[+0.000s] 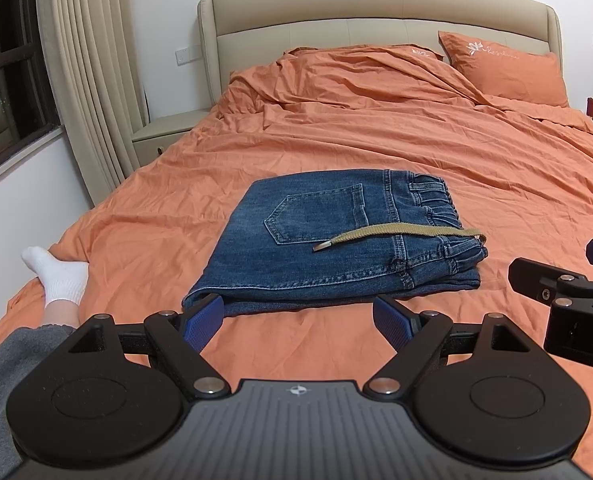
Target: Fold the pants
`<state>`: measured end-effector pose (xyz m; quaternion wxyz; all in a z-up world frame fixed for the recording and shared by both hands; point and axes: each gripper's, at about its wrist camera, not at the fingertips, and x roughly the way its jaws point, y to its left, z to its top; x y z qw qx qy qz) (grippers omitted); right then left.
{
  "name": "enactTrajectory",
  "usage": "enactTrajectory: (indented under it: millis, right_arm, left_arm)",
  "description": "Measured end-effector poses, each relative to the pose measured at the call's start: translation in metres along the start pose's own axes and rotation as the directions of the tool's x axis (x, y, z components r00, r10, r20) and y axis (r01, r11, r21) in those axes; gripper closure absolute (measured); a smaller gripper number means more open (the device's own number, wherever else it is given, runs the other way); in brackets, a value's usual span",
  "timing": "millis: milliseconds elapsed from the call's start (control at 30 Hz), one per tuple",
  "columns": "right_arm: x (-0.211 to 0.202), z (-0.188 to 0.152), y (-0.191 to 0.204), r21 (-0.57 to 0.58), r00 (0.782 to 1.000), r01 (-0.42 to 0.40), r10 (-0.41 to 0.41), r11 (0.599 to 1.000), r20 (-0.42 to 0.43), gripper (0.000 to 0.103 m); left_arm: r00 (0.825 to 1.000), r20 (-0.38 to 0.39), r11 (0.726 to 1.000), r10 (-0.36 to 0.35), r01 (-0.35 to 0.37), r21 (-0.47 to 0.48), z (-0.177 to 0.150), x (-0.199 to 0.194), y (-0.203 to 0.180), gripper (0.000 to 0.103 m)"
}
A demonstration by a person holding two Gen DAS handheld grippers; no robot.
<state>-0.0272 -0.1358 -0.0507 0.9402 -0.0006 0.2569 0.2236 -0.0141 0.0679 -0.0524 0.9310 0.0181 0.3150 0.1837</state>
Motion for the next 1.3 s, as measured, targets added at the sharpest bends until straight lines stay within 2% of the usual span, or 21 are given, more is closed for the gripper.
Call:
enactTrajectory:
  millis: [600,1300]
  right_arm:
    - [0.0004,-0.0009,-0.0009,0.006,1.0,0.001,-0.001,1.0,-0.004,0.021]
    - [-0.0019,0.0,-0.0007,0.01,1.0,-0.001,0.001,1.0,0.0,0.021]
  left_arm:
    - [1.0,0.028,1.0,0.011,-0.012,0.018,0.0006,-0.0049,0.0,0.004]
    - [0.999,0.041,1.0,-0.016,0.015,0.021,0.0048,-0.0084,0.0023,0.004]
